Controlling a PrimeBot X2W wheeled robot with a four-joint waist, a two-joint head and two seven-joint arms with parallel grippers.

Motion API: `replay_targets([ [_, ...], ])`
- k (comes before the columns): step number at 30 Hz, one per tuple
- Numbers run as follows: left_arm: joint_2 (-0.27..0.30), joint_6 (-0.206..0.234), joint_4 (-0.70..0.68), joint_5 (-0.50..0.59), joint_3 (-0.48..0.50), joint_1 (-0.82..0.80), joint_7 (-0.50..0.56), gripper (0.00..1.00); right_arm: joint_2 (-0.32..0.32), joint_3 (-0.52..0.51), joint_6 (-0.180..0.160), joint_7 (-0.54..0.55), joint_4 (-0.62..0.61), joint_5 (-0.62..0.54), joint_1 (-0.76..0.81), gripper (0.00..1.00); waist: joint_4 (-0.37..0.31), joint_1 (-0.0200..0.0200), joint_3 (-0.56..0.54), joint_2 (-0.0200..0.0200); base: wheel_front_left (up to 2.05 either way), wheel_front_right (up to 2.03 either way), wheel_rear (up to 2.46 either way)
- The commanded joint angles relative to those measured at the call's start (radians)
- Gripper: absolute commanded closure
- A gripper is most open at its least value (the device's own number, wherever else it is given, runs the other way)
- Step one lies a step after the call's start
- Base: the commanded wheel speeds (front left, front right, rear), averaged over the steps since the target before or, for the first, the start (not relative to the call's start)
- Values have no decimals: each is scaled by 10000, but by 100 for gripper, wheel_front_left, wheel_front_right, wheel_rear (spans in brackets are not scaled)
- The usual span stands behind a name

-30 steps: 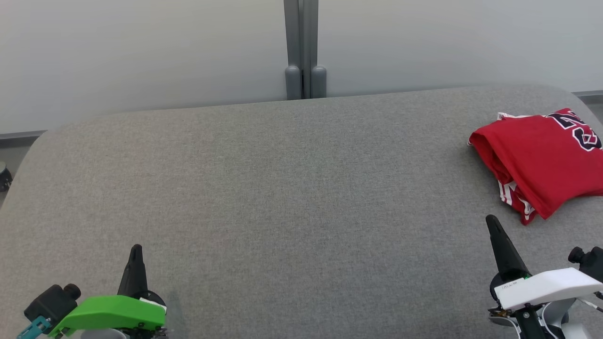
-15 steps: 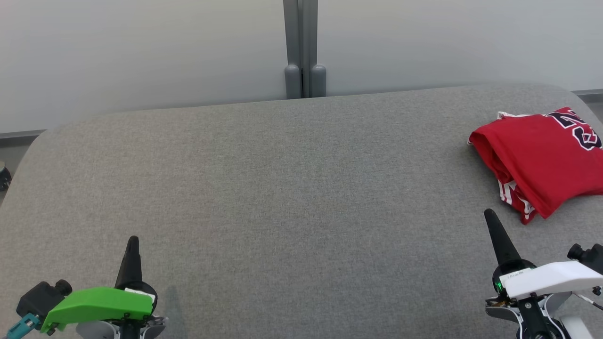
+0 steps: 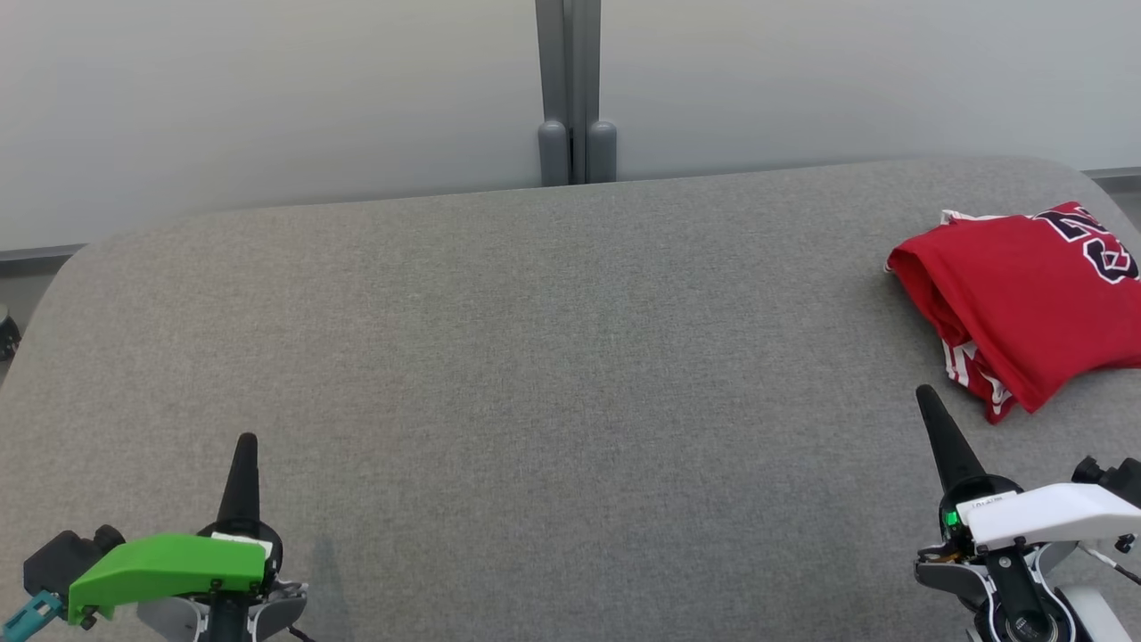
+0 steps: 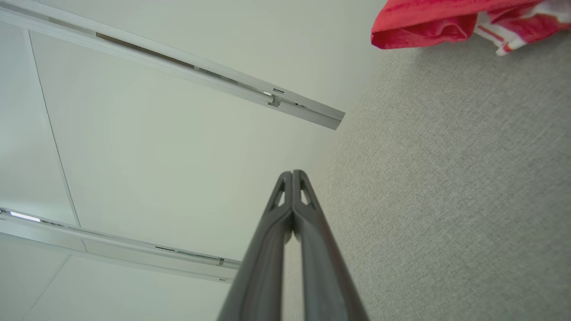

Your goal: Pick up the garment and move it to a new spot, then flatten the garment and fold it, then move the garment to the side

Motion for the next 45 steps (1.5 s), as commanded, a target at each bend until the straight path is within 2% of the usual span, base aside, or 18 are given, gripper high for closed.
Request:
replay_targets([
  [1, 5, -96, -65, -206, 112, -244, 78, 100, -106, 44, 6, -48, 3, 272, -235, 100, 0, 0, 2, 0, 0, 0, 0],
  [45, -362, -551, -45, -3255, 949, -699, 913, 100, -1134, 1377, 6, -971, 585, 4868, -1043, 100, -22, 0, 73, 0, 0, 0, 0],
])
